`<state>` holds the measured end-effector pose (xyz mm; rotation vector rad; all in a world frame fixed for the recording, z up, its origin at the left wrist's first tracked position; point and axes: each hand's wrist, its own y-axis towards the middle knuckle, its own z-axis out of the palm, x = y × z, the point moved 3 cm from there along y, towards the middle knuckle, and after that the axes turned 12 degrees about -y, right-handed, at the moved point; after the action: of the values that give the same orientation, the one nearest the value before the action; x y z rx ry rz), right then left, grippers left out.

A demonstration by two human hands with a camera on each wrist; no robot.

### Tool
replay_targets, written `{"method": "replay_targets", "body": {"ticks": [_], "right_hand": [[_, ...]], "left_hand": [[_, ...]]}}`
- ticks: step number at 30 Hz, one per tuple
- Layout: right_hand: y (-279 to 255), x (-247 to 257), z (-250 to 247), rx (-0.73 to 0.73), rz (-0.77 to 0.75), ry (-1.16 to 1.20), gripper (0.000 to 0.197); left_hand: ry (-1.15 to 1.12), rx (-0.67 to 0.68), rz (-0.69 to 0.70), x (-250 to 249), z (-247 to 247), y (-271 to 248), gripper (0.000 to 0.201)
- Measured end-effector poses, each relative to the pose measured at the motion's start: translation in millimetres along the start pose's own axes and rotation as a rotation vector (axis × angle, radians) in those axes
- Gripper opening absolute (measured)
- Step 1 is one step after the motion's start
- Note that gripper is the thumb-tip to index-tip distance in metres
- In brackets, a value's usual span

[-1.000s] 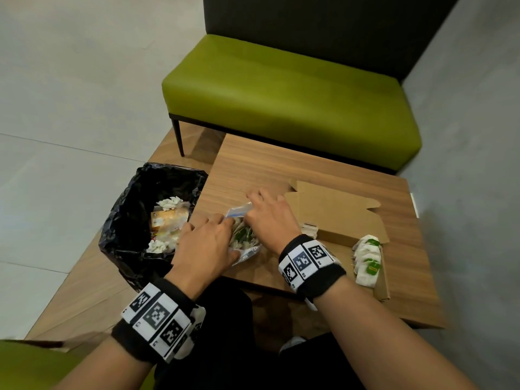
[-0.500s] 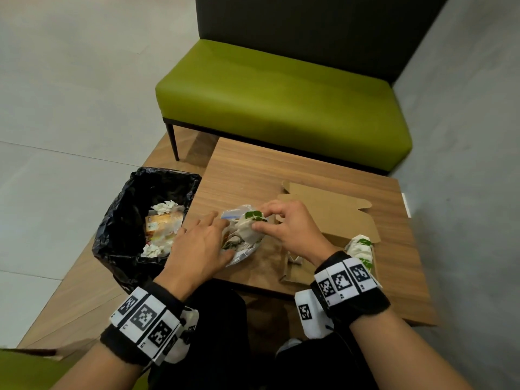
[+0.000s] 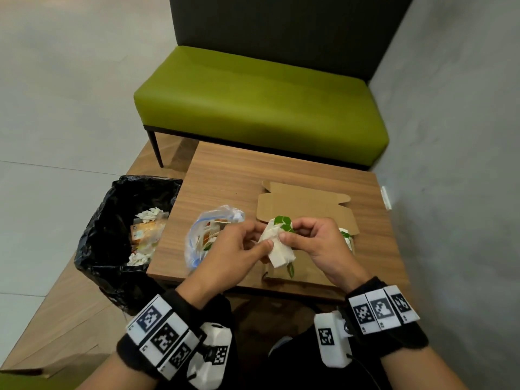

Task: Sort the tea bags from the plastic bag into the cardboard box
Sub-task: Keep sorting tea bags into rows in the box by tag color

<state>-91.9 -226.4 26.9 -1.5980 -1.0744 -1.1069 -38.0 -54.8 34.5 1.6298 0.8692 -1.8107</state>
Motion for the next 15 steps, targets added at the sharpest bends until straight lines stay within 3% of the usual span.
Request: {"method": "replay_targets", "body": {"ticks": [6,11,15], "right_hand": [[-11,-7,-14,-0.125,0.02,0.105,0.013],[-28,-18,-18,-0.04,0.06,0.074,0.034],[-40,-23,-14,-0.028,0.062,0.023,0.017]], "left_hand": [[-0.178,-0.129,-0.031,8,21,10,0.014],[-0.226,-0.223,-0.033,16,22,9,0.011],[-0.212,-0.257,-0.032,19,20,7,0.009]]}}
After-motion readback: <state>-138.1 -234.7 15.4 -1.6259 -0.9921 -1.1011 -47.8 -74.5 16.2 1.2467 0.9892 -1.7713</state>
